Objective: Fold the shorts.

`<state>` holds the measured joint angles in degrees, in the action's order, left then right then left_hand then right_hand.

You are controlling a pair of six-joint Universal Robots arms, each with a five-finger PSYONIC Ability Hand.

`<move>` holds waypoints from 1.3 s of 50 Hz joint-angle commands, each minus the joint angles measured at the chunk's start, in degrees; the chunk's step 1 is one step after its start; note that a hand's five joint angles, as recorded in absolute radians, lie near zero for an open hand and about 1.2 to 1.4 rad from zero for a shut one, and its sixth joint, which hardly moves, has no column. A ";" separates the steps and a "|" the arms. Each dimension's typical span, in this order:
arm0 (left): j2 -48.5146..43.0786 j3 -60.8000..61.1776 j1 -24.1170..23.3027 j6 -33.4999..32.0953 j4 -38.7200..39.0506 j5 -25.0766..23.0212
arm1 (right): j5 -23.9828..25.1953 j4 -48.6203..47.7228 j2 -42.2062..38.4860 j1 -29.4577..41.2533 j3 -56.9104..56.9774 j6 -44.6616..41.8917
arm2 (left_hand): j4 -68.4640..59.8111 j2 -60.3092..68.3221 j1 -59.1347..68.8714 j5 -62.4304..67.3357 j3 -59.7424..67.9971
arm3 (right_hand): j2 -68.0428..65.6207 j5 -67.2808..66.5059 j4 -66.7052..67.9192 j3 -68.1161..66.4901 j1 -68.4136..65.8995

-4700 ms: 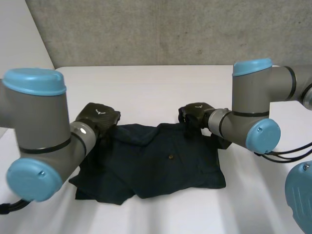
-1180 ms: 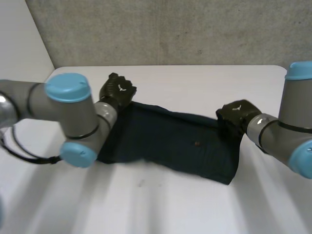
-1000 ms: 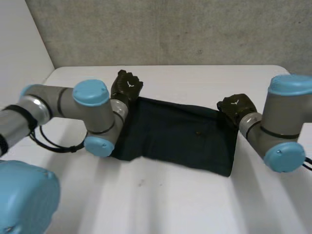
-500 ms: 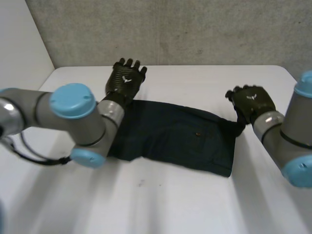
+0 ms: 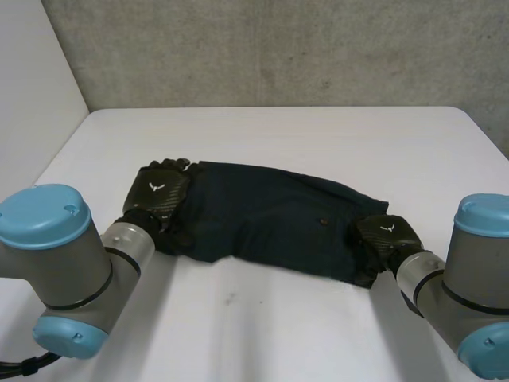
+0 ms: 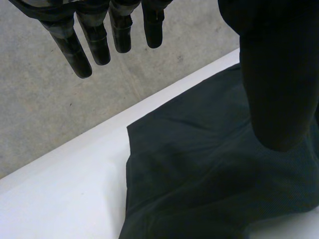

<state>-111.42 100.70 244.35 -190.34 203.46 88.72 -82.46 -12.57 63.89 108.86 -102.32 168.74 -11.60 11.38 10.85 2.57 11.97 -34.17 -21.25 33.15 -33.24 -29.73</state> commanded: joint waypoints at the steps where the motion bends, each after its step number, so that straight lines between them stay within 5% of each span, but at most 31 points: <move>1: 0.24 -0.07 -0.01 -0.03 -0.08 0.13 | 0.02 -1.32 -0.17 -0.58 0.10 -0.69 | 0.71 -0.50 0.03 -1.68 -1.08 | -45.83 -48.75 46.85 -46.76 -50.27; 5: 1.20 0.02 0.08 -0.12 -0.16 0.22 | 0.28 0.43 3.33 -1.63 -0.08 -2.97 | 0.88 -0.67 -0.13 -1.85 -1.25 | -45.83 -48.75 46.85 -46.76 -50.27; 17: 6.56 0.81 1.13 0.14 -0.69 0.13 | -0.60 13.88 8.18 -15.26 4.31 -34.25 | 1.21 -1.00 -0.47 -2.19 -1.59 | -45.83 -48.75 46.85 -46.76 -50.27; 27: 8.58 1.07 1.22 0.14 -0.69 0.13 | -0.16 17.58 7.83 -3.32 17.32 -41.83 | 1.21 -1.00 -0.47 -2.19 -1.59 | -45.83 -48.75 46.85 -46.76 -50.27; 32: 8.59 0.81 1.13 0.14 -0.61 0.31 | 1.33 15.82 4.32 8.80 23.38 -44.02 | 1.21 -1.00 -0.47 -2.19 -1.59 | -45.83 -48.75 46.85 -46.76 -50.27; 37: 8.85 0.63 1.13 0.14 -0.61 0.40 | 6.59 15.12 -3.49 19.26 26.82 -50.07 | 1.21 -1.00 -0.47 -2.19 -1.59 | -45.83 -48.75 46.85 -46.76 -50.27; 43: 9.11 -0.68 1.22 0.14 -0.43 0.48 | 15.74 14.94 -9.05 21.39 27.17 -52.38 | 1.38 -1.17 -0.64 -2.35 -1.76 | -45.83 -48.75 46.85 -46.76 -50.27; 44: 9.11 -1.12 1.31 0.14 -0.43 0.48 | 16.53 14.86 -9.22 21.39 27.43 -52.11 | 1.38 -1.17 -0.64 -2.35 -1.76 | -36.89 -39.81 37.92 -37.83 -41.34; 45: 9.03 -2.26 1.39 0.06 -0.43 0.40 | 17.59 14.77 -9.05 21.30 27.87 -51.68 | 1.55 -1.34 -0.81 -2.52 -1.92 | -13.32 -16.24 14.35 -14.26 -17.77; 49: 9.03 -5.33 2.09 0.14 -0.61 0.31 | 16.38 13.98 -6.60 21.13 28.40 -47.66 | 1.55 -1.34 -0.81 -2.52 -1.92 | 21.64 18.72 -20.62 20.71 17.20; 52: 9.03 -7.27 2.01 0.06 -0.61 0.31 | 15.75 13.10 -3.79 20.43 28.22 -38.79 | 1.55 -1.34 -0.81 -2.52 -1.92 | 24.17 21.25 -23.15 23.24 19.73; 59: 6.48 -15.09 -0.89 1.72 -2.09 0.40 | 14.70 10.55 7.11 12.44 26.38 1.81 | 1.38 -1.17 -0.64 -2.35 -1.76 | 24.17 21.25 -23.15 23.24 19.73; 61: 3.95 -18.24 -3.34 3.99 -3.76 0.40 | 14.09 11.51 8.26 8.76 26.03 8.58 | 1.21 -1.00 -0.47 -2.19 -1.59 | 24.17 21.25 -23.15 23.24 19.73; 65: -1.15 -23.34 -7.55 7.51 -8.49 0.22 | 10.49 15.72 7.92 5.57 25.32 8.19 | 0.71 -0.50 0.03 -1.68 -1.09 | 24.17 21.25 -23.15 23.24 19.73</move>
<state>-106.04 84.39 242.51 -187.67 200.52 89.09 -68.27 -0.95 70.74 120.17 -75.99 170.26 -11.60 11.38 10.85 2.57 11.97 -12.48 -3.48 13.22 -12.15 -11.55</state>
